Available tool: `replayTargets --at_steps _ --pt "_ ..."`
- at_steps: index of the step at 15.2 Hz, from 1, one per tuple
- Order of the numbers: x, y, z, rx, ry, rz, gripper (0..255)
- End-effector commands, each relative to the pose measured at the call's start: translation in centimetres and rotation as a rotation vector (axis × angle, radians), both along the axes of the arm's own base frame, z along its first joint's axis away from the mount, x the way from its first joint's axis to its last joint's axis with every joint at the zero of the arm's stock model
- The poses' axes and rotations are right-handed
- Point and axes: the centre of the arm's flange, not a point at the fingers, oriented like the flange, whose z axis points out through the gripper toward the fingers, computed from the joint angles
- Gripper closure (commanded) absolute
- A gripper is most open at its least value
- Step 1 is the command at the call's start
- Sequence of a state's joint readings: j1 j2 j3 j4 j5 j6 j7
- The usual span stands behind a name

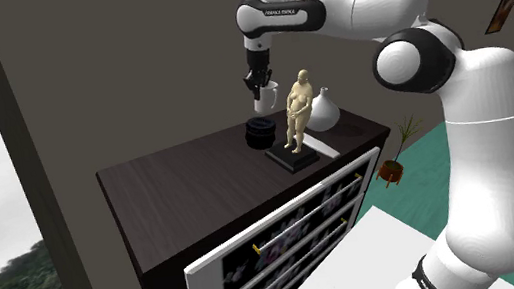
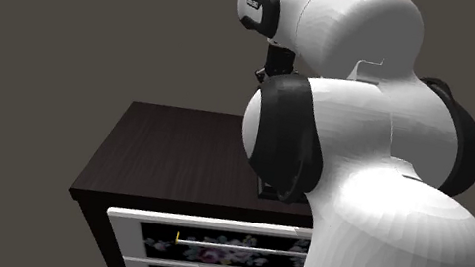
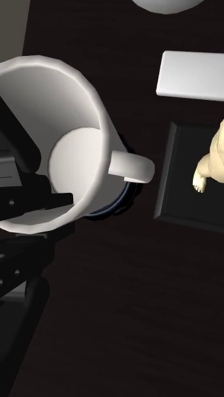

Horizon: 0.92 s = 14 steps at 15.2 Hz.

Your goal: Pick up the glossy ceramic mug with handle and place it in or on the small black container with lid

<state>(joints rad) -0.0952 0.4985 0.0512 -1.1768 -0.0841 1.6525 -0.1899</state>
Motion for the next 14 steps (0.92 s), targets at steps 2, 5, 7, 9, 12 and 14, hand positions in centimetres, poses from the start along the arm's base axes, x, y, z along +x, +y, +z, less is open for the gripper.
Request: replayTargets --at_steps 2,5,7,9,12,14 --pt "0.1 0.0 -1.6 0.000 -0.001 0.000 255" --pt "0.1 0.0 -3.2 0.000 -0.001 0.000 255" --pt "0.1 0.0 -4.2 0.000 -0.001 0.000 255" --pt "0.1 0.0 -5.6 0.000 -0.001 0.000 255" --pt "0.1 0.0 -5.6 0.000 -0.001 0.000 255" --pt "0.1 0.0 -5.6 0.000 -0.001 0.000 255"
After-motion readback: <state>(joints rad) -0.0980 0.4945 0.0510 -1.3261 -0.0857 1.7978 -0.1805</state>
